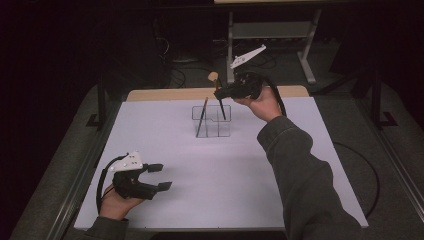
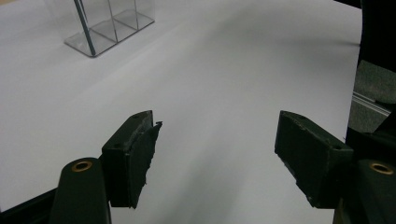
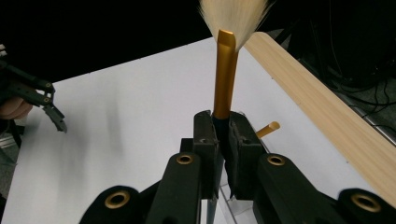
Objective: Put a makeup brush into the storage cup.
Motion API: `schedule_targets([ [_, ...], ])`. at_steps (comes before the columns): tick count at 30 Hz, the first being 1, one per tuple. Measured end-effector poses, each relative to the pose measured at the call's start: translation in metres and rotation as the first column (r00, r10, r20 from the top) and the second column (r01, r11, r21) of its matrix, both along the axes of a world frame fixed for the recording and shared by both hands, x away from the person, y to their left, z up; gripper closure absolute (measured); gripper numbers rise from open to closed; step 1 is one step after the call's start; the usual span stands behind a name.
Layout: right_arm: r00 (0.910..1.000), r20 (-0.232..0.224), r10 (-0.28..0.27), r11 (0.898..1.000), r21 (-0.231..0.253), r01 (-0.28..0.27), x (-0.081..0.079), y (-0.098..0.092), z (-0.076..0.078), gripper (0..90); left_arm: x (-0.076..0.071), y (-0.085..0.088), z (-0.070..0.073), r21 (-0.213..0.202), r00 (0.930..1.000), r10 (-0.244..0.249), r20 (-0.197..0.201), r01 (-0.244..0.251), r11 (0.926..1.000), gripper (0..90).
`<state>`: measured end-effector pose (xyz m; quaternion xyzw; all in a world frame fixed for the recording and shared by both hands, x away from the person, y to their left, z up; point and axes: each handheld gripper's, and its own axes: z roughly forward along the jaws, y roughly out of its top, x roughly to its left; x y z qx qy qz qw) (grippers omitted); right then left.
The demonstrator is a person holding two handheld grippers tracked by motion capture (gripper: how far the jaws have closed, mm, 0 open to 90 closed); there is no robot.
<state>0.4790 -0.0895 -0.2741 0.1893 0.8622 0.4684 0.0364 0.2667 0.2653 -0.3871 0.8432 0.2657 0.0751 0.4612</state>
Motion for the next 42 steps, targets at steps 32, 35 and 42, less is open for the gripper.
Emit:
schedule_targets([
  [32,0.9969,-0.024,-0.075,0.997,-0.018,0.074,0.031,0.012,-0.017,82.7,-0.001,0.005,0.000,-0.021,0.9998,0.021,-0.001,-0.021,0.9996,27.6],
  [35,0.9960,-0.031,-0.084,0.996,-0.014,0.083,0.032,0.011,-0.019,82.7,-0.001,0.005,0.000,-0.021,0.9997,0.024,-0.001,-0.024,0.9995,27.5],
  [42,0.9946,-0.046,-0.093,0.996,-0.015,0.092,0.033,0.010,-0.023,82.7,-0.001,0.006,0.001,-0.021,0.9998,0.018,-0.001,-0.018,0.9996,27.2],
])
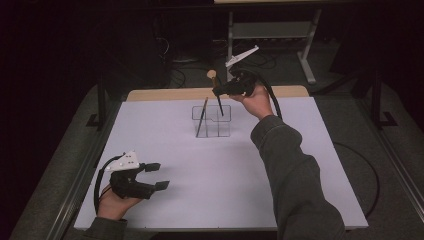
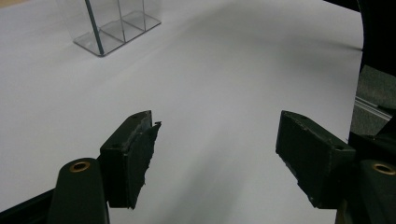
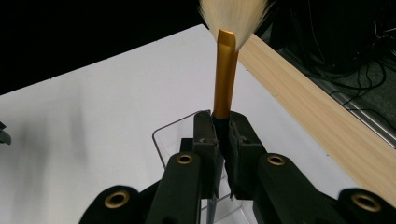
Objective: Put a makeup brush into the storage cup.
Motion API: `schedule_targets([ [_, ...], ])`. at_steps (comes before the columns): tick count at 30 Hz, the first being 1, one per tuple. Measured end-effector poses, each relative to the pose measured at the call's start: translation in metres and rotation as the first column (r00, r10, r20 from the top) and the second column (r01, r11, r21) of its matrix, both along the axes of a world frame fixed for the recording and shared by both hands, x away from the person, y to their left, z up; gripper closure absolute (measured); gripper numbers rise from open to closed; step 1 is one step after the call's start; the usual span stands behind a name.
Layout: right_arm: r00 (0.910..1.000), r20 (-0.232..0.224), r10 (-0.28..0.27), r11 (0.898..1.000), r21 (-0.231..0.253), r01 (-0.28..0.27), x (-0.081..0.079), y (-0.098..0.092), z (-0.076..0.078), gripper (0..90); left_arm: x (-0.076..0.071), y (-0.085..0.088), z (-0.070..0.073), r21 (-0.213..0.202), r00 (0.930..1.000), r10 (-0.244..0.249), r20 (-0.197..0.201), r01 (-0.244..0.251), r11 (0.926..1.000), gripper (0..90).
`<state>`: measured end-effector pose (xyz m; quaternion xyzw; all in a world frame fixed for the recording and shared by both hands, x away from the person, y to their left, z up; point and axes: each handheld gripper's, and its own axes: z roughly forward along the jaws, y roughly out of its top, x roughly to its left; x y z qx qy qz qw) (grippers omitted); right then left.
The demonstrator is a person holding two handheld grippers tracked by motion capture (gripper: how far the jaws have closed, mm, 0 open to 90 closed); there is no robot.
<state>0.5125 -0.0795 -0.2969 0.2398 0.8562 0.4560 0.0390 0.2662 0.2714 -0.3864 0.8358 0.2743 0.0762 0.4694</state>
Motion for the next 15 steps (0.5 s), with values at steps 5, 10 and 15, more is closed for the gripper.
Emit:
schedule_targets([
  [5,1.0000,-0.005,-0.008,1.000,0.009,0.008,0.0010,-0.0010,-0.0025,82.6,-0.0006,0.0020,0.0024,-0.021,1.0000,0.005,0.001,-0.005,0.9998,27.2],
  [10,0.9998,-0.017,-0.013,1.000,0.013,0.013,0.0011,-0.0015,-0.0053,82.6,-0.0005,0.0027,0.0018,-0.023,1.0000,0.009,0.001,-0.009,0.9997,27.1],
  [15,0.9997,-0.017,-0.015,1.000,0.014,0.015,0.0018,-0.0033,-0.0095,82.6,0.0002,0.0052,0.0012,-0.021,0.9999,0.015,-0.004,-0.015,0.9997,27.0],
])
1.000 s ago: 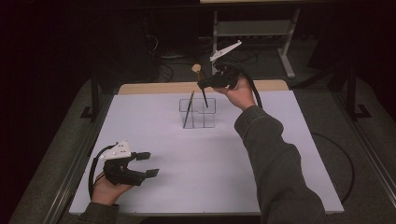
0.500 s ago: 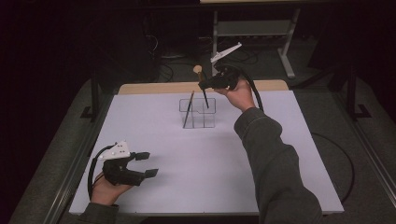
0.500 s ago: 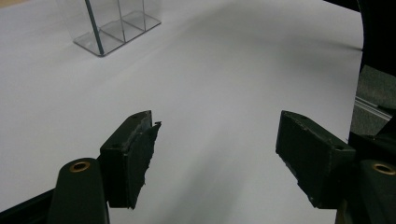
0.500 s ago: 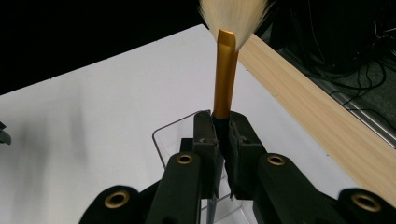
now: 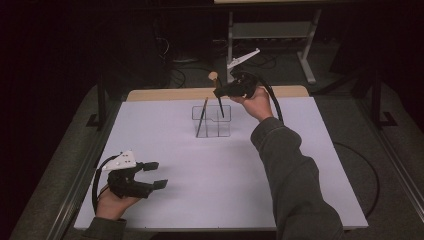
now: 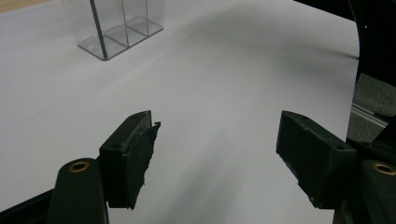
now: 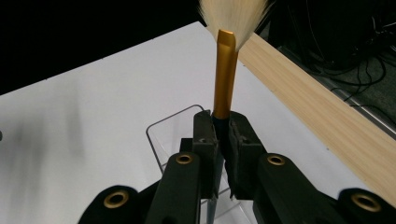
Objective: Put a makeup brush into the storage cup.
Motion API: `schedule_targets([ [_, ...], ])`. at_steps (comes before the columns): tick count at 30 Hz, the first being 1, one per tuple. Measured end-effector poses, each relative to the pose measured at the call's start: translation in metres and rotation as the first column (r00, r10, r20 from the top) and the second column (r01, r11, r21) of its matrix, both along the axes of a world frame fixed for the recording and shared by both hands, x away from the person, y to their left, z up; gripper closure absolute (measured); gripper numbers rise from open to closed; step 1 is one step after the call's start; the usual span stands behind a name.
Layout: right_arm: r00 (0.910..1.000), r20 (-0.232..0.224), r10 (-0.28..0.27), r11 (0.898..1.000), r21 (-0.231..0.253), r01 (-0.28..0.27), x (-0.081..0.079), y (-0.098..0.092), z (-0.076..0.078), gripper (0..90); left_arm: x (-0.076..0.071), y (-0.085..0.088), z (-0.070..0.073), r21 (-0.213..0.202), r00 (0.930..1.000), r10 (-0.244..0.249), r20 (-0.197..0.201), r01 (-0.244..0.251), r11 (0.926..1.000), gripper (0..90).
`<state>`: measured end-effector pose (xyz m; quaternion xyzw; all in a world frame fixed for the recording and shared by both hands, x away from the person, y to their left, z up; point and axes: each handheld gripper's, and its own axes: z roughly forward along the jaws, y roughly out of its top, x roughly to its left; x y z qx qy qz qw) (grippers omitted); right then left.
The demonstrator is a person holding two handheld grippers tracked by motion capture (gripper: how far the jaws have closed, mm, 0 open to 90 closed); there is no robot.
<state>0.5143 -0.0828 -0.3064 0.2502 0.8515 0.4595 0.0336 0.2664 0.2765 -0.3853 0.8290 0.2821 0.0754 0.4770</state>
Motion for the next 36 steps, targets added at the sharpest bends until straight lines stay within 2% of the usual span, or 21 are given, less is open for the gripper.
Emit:
schedule_targets([
  [14,0.9999,-0.005,-0.010,1.000,0.005,0.010,-0.001,-0.006,-0.010,82.5,0.000,-0.002,-0.002,-0.010,1.0000,0.003,-0.006,-0.003,0.9999,26.4],
  [30,0.9998,-0.002,-0.019,1.000,0.003,0.019,-0.001,-0.006,-0.015,82.3,0.000,-0.002,-0.003,-0.005,0.9999,0.002,-0.010,-0.003,1.0000,26.4],
  [36,0.9996,-0.009,-0.027,1.000,0.001,0.027,-0.001,-0.008,-0.021,82.3,0.000,-0.002,-0.003,-0.001,0.9999,0.000,-0.012,0.000,1.0000,26.4],
])
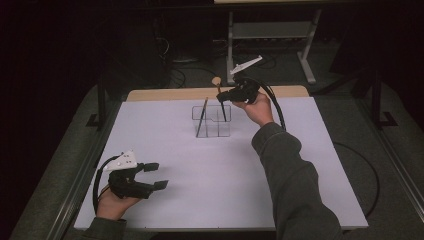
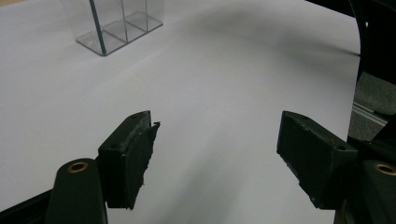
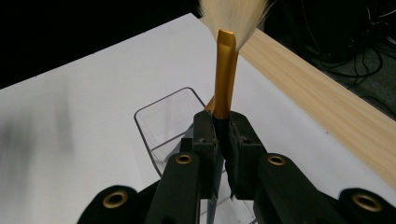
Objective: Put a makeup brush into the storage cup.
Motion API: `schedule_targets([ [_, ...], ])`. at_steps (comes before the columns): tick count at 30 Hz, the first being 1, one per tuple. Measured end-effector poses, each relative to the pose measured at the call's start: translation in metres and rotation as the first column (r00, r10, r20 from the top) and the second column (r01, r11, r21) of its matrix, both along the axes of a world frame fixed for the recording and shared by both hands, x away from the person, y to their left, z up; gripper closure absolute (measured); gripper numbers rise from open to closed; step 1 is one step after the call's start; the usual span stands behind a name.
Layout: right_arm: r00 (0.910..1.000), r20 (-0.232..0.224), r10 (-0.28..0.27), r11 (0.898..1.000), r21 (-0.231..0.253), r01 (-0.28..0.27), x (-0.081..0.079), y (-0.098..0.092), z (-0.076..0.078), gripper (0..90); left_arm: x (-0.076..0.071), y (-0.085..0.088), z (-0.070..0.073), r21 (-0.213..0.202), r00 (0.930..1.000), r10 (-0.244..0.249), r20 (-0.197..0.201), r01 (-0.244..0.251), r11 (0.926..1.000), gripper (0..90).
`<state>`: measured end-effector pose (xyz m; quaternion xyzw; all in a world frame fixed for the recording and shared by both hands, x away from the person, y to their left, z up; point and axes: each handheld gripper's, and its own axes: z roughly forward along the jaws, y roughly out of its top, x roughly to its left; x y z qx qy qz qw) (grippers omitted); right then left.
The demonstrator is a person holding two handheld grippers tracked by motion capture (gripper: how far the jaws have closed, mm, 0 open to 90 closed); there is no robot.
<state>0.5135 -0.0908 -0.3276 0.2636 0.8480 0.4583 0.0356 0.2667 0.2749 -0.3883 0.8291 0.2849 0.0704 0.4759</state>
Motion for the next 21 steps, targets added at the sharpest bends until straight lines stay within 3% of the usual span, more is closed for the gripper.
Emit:
schedule_targets([
  [5,1.0000,-0.006,-0.007,1.000,0.005,0.007,0.000,-0.001,-0.004,82.3,0.000,-0.001,-0.001,-0.003,1.0000,-0.001,-0.002,0.001,1.0000,26.4],
  [8,1.0000,-0.005,-0.007,1.000,0.007,0.007,0.000,-0.002,-0.006,82.3,0.001,-0.003,-0.002,0.022,0.9999,-0.015,-0.001,0.015,0.9996,26.2],
  [13,0.9999,-0.011,-0.010,1.000,0.001,0.010,0.000,-0.001,-0.009,82.2,0.002,-0.002,-0.002,0.027,0.9998,-0.021,0.006,0.020,0.9994,26.2],
  [21,0.9998,-0.015,-0.017,1.000,-0.002,0.016,0.000,0.001,-0.015,82.2,0.002,-0.003,-0.003,0.022,0.9998,-0.019,0.000,0.019,0.9996,26.2],
])
